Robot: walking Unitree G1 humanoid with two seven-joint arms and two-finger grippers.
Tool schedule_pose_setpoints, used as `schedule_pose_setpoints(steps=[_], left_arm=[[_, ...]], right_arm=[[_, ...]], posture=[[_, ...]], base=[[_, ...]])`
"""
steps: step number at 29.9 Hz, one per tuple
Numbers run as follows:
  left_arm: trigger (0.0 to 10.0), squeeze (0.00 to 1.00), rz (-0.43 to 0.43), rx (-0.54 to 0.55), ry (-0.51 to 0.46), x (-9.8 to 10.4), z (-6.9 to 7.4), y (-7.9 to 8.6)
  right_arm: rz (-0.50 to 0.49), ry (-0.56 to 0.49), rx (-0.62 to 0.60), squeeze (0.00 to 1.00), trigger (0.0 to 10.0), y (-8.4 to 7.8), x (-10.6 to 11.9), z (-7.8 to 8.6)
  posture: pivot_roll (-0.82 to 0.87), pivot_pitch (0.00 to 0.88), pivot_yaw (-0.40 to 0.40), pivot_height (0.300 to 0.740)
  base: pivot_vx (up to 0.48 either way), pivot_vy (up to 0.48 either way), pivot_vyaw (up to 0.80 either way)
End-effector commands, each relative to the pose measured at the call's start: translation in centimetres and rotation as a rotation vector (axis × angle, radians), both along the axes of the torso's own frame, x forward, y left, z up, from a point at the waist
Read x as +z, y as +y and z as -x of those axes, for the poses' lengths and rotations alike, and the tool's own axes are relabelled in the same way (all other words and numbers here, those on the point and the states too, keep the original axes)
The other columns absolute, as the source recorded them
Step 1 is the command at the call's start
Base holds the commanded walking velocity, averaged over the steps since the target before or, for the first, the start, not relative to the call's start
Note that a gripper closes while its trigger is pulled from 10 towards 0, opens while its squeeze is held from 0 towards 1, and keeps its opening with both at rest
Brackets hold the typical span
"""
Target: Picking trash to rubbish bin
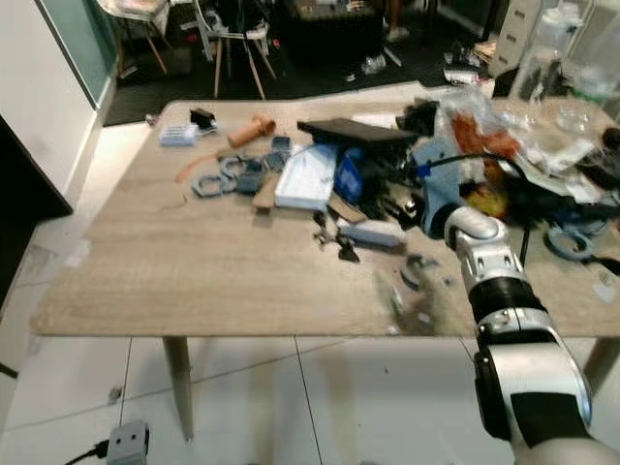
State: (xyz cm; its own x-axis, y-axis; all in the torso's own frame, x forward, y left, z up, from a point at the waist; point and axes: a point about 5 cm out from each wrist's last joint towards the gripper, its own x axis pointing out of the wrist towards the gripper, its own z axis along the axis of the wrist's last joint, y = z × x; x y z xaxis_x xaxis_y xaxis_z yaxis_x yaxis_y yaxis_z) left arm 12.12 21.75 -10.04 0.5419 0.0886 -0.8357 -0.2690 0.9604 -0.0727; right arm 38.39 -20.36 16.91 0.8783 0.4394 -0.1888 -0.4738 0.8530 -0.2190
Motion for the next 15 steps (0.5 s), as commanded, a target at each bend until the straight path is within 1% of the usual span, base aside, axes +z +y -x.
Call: schedule_pose_setpoints(steps=[1, 3, 4, 5, 6, 7, 9, 10, 11, 12, 13, 14, 15], left_arm=[[10.0, 0.0, -0.013, -0.001, 0.033, -0.2, 0.6, 0.3], [10.0, 0.0, -0.012, 0.001, 0.037, -0.2, 0.7, 0.3], [10.0, 0.0, -0.012, 0.0, 0.038, -0.2, 0.7, 0.3], [10.0, 0.0, -0.012, 0.0, 0.038, -0.2, 0.7, 0.3], [10.0, 0.0, -0.011, 0.0, 0.04, -0.2, 0.8, 0.2], [10.0, 0.0, -0.01, 0.0, 0.041, -0.3, 0.8, 0.2], [10.0, 0.0, -0.008, -0.003, 0.044, -0.3, 0.9, 0.1], [10.0, 0.0, -0.008, -0.005, 0.047, -0.3, 1.0, 0.1], [10.0, 0.0, -0.008, -0.005, 0.047, -0.3, 1.0, 0.1], [10.0, 0.0, -0.006, -0.005, 0.049, -0.4, 1.1, 0.0], [10.0, 0.0, -0.006, -0.005, 0.049, -0.4, 1.1, 0.0], [10.0, 0.0, -0.003, -0.002, 0.052, -0.4, 1.2, -0.1], [10.0, 0.0, -0.003, -0.002, 0.052, -0.4, 1.2, -0.1]], right_arm=[[0.029, 0.085, 0.061, 0.0, 10.0, 0.2, -1.8, 0.8], [0.068, 0.116, 0.134, 0.0, 10.0, 0.4, -2.6, 1.3], [0.058, 0.145, 0.218, 0.0, 10.0, 0.8, -3.0, 1.8], [0.058, 0.145, 0.218, 0.0, 10.0, 0.8, -3.0, 1.8], [0.05, 0.179, 0.286, 0.0, 10.0, 0.8, -3.3, 2.4], [0.057, 0.195, 0.309, 0.0, 10.0, 0.6, -3.4, 2.6], [0.089, 0.22, 0.314, 0.0, 10.0, 0.1, -3.6, 2.8], [0.115, 0.229, 0.293, 0.0, 10.0, -0.4, -3.6, 2.8], [0.115, 0.229, 0.293, 0.0, 10.0, -0.4, -3.6, 2.8], [0.165, 0.247, 0.259, 0.0, 10.0, -1.5, -3.6, 2.8], [0.165, 0.247, 0.259, 0.0, 10.0, -1.5, -3.6, 2.8], [0.189, 0.264, 0.227, 0.0, 10.0, -2.4, -3.5, 2.9], [0.189, 0.264, 0.227, 0.0, 10.0, -2.4, -3.5, 2.9]], posture=[[-0.02, 0.039, 0.039, 0.74], [-0.02, 0.042, 0.038, 0.74], [-0.02, 0.043, 0.038, 0.74], [-0.02, 0.043, 0.038, 0.74], [-0.02, 0.046, 0.038, 0.74], [-0.02, 0.046, 0.038, 0.74], [-0.02, 0.046, 0.038, 0.74], [-0.02, 0.048, 0.035, 0.74], [-0.02, 0.048, 0.035, 0.74], [-0.02, 0.049, 0.034, 0.74], [-0.02, 0.049, 0.034, 0.74], [-0.02, 0.051, 0.034, 0.74], [-0.02, 0.051, 0.034, 0.74]], base=[[0.0, 0.0, 0.0], [0.0, 0.0, 0.0], [0.0, 0.0, 0.0], [0.0, 0.0, 0.0], [0.0, 0.0, 0.0], [0.0, 0.0, 0.0], [0.0, 0.0, 0.0], [0.0, 0.0, 0.0], [0.0, 0.0, 0.0], [0.0, 0.0, 0.0], [0.0, 0.0, 0.0], [0.0, 0.0, 0.0], [0.0, 0.0, 0.0]])
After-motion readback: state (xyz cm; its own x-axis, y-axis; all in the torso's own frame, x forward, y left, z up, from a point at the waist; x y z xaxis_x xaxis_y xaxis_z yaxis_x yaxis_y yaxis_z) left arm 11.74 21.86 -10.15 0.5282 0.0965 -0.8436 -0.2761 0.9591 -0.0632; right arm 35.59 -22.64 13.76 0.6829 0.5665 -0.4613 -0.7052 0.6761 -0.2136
